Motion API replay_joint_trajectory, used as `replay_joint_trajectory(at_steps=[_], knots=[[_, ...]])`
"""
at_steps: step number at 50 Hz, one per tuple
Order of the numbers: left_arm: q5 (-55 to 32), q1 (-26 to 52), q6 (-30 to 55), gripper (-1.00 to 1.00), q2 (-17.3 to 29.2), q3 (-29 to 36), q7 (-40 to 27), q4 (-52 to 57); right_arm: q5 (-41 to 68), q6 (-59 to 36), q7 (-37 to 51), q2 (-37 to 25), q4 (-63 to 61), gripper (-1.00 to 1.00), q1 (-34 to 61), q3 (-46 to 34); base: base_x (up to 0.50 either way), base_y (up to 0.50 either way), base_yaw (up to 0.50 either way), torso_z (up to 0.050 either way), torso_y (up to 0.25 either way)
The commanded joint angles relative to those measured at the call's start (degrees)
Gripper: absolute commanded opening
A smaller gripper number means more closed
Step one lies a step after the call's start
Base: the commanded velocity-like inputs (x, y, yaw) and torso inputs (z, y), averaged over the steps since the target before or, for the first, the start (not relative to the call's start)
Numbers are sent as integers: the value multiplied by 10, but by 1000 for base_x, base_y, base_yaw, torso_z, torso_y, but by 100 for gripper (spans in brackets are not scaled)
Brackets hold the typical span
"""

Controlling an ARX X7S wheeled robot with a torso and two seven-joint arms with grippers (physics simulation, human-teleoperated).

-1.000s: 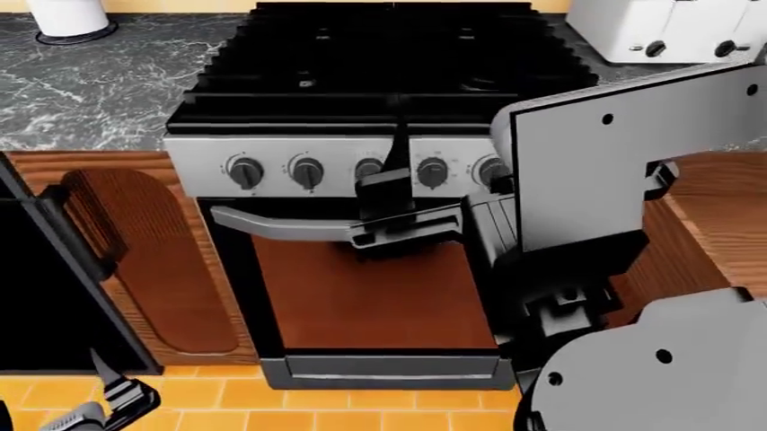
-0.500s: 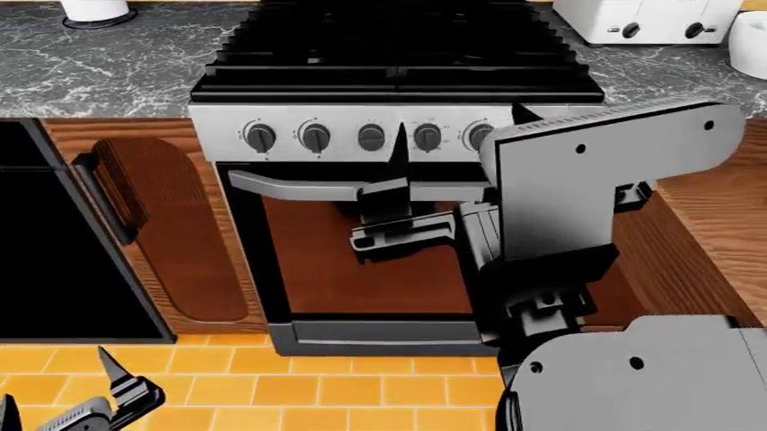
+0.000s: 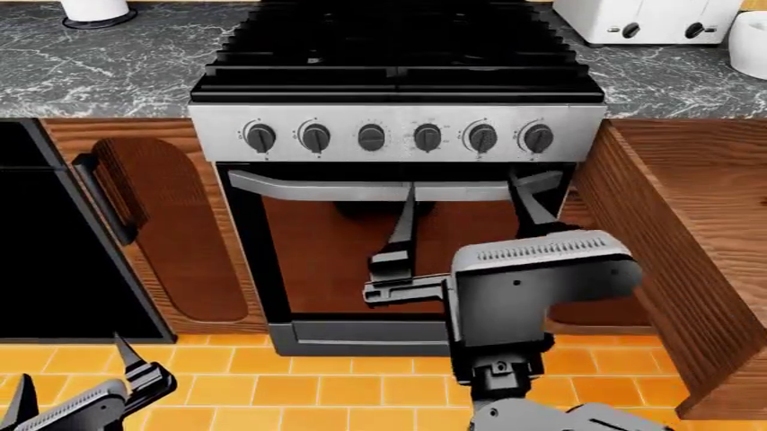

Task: Place the bar in the bowl and close the drawer.

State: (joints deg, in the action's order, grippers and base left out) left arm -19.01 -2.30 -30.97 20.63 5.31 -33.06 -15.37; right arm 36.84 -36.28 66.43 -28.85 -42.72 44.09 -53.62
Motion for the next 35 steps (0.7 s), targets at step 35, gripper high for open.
replay_joint_trajectory(at_steps=[35], knots=[[19,33,62,100,11,31,1,31,-197,316,-34,-30,178,100,-190,-99,0,0,0,0,0]])
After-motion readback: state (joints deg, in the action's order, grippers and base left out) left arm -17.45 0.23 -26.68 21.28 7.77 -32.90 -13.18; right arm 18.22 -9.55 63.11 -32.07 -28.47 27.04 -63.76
